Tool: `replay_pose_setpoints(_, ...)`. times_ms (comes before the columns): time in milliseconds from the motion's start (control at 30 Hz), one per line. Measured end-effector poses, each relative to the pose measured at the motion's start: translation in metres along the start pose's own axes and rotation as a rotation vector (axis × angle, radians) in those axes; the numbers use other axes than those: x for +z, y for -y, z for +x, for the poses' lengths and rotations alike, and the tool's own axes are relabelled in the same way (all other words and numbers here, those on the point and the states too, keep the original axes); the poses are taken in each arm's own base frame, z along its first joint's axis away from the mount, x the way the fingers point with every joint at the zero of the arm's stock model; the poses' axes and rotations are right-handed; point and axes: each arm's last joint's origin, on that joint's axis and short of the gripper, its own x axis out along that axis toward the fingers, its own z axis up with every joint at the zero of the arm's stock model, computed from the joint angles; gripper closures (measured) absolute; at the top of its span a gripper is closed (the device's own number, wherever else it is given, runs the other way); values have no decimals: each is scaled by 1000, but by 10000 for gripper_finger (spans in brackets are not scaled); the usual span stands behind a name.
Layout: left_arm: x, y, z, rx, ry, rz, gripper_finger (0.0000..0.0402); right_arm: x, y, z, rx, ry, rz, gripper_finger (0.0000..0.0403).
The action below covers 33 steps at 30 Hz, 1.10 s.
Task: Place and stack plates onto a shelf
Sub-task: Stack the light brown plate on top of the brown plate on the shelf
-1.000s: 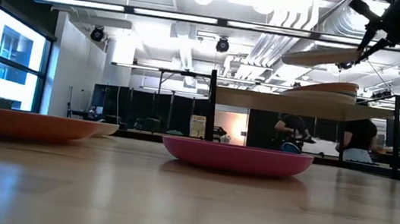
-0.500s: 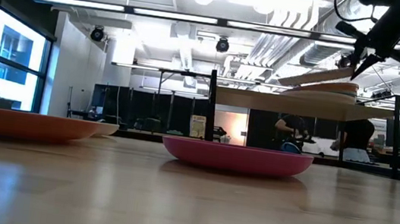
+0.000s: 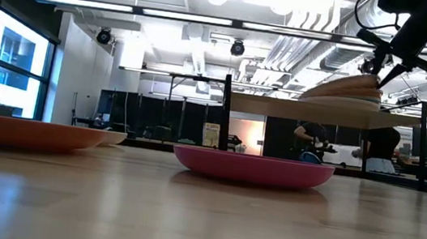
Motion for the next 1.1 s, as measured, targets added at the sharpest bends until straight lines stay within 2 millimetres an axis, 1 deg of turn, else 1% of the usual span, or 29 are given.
replay_pose_setpoints(133, 0, 0, 0, 0, 0, -3, 266, 2, 1, 0, -3, 6, 4, 318)
replay_pose_setpoints(333, 0, 0, 0, 0, 1, -4, 266, 0, 1, -3, 28, -22, -25, 299)
replay_pose_setpoints(500, 0, 0, 0, 0, 1, -22, 266, -2, 5, -13, 73, -33, -36, 297)
replay_pose_setpoints(700, 0, 0, 0, 0, 2, -28, 266, -5, 13, -23, 65, -29, -34, 297)
replay_pose_setpoints(1100, 1, 0, 0, 1, 11, -39, 266, -5, 13, -19, 36, -38, -43, 297)
